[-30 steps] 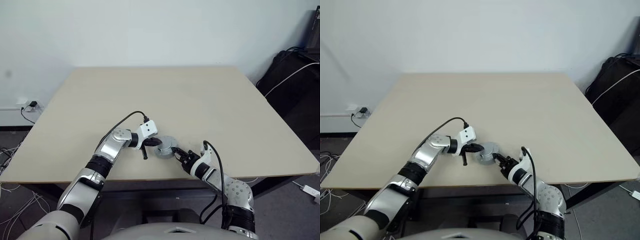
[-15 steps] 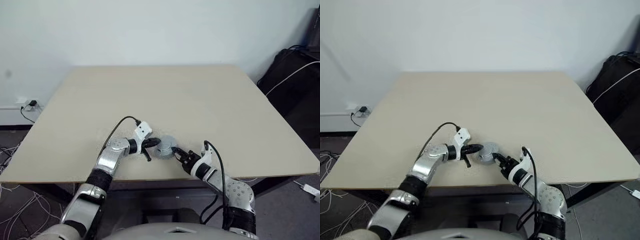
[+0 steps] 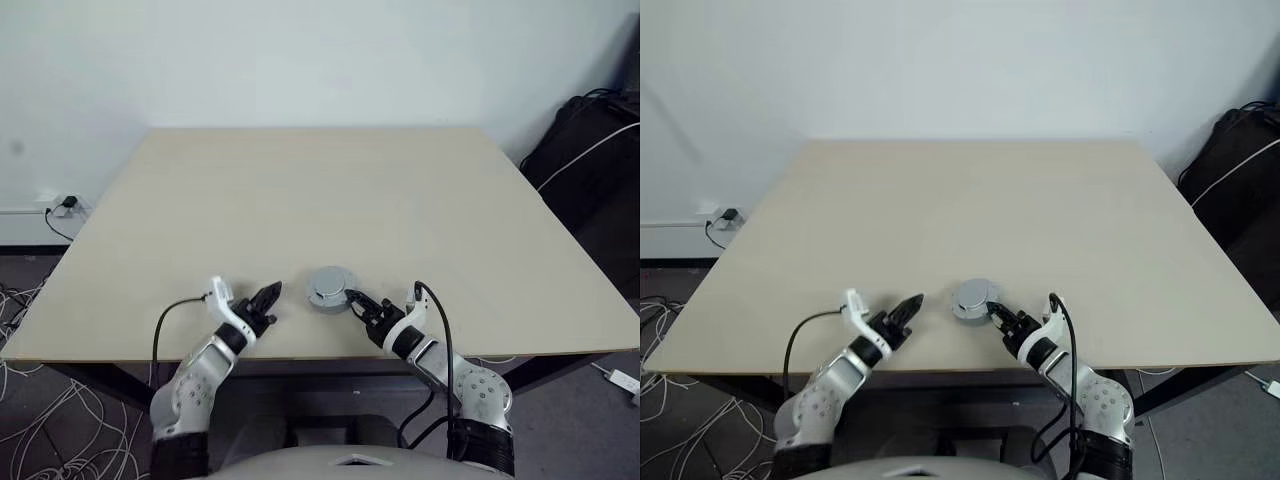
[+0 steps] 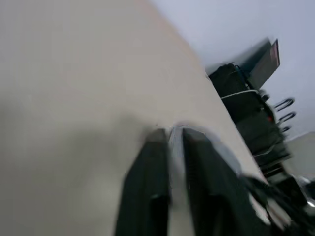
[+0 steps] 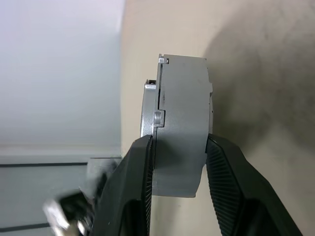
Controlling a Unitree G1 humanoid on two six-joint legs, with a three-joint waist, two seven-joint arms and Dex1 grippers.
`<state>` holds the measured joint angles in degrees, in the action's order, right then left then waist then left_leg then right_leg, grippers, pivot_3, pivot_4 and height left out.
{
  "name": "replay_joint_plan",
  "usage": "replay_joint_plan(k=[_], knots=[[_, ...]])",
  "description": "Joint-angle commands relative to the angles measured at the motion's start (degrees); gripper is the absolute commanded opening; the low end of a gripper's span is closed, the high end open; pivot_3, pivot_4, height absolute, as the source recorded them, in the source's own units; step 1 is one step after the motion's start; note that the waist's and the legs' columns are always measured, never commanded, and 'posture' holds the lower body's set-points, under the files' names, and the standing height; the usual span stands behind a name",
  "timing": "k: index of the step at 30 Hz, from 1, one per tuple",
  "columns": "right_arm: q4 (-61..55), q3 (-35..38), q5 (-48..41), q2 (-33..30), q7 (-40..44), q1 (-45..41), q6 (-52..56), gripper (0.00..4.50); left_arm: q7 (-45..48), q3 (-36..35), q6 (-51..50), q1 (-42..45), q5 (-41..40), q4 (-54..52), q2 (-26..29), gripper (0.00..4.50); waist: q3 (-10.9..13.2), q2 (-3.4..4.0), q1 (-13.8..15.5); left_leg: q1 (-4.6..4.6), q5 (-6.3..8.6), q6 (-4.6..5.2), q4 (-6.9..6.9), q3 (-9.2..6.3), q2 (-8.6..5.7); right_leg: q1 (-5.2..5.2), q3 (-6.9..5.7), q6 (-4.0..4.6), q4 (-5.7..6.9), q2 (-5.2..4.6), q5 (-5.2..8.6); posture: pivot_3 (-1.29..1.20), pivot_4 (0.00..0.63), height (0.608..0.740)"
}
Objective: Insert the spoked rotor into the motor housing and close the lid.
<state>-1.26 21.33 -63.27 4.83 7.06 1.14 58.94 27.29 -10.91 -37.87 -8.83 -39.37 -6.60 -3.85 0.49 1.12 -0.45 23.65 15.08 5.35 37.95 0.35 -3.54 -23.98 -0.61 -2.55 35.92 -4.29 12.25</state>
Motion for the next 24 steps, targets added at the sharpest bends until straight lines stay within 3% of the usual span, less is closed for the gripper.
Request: replay_joint_plan(k=[1,7,9,14,24], knots=[[-4.1,-0.8,-4.6,2.3,0.8,-3.3,-1.5,1.27,-1.9,-0.2,-3.4,-2.2,-9.5,-5.4,-5.2,1.93,0.1,0.03,0.0,0.0,0.0,0.0,0.02,0.0,0.0,0.02,0.0,0.0,-0.01,0.0,0.0,0.0,0.0,0.74],[-4.8,-2.0,-6.5,1.8,0.2,-5.4,-1.9,1.27,-6.5,0.1,-3.3,-3.4,-19.2,-3.6,-7.5,3.97,0.1,0.04,-0.1,-0.12,0.0,-0.01,0.05,0.0,0.0,0.13,-0.01,0.0,-0.01,0.05,0.0,0.0,0.0,0.74],[-5.4,-2.6,-7.2,1.7,-0.1,-5.7,-1.7,1.27,-7.1,0.8,-3.2,-3.4,-21.5,-3.0,-7.6,4.47,0.1,0.04,-0.1,-0.11,-0.01,-0.01,0.04,0.0,0.0,0.11,-0.01,0.02,-0.02,0.07,0.02,0.0,0.0,0.74],[-7.2,-4.8,-9.0,1.7,-1.2,-5.8,-1.1,1.27,-7.5,2.8,-3.7,-3.0,-27.7,-0.7,-8.5,4.5,0.1,0.04,-0.1,-0.1,-0.01,-0.02,0.03,0.0,0.0,0.1,0.02,0.06,-0.04,0.09,0.04,0.0,0.0,0.74],[-10.4,-9.1,-12.7,0.2,-3.9,-3.5,1.5,1.27,-8.1,6.7,-1.8,-2.5,-31.6,2.3,-8.0,4.5,0.1,0.04,-0.1,-0.11,-0.01,-0.02,0.01,0.0,0.0,0.09,0.02,0.1,-0.04,0.1,0.06,0.0,0.0,0.74]])
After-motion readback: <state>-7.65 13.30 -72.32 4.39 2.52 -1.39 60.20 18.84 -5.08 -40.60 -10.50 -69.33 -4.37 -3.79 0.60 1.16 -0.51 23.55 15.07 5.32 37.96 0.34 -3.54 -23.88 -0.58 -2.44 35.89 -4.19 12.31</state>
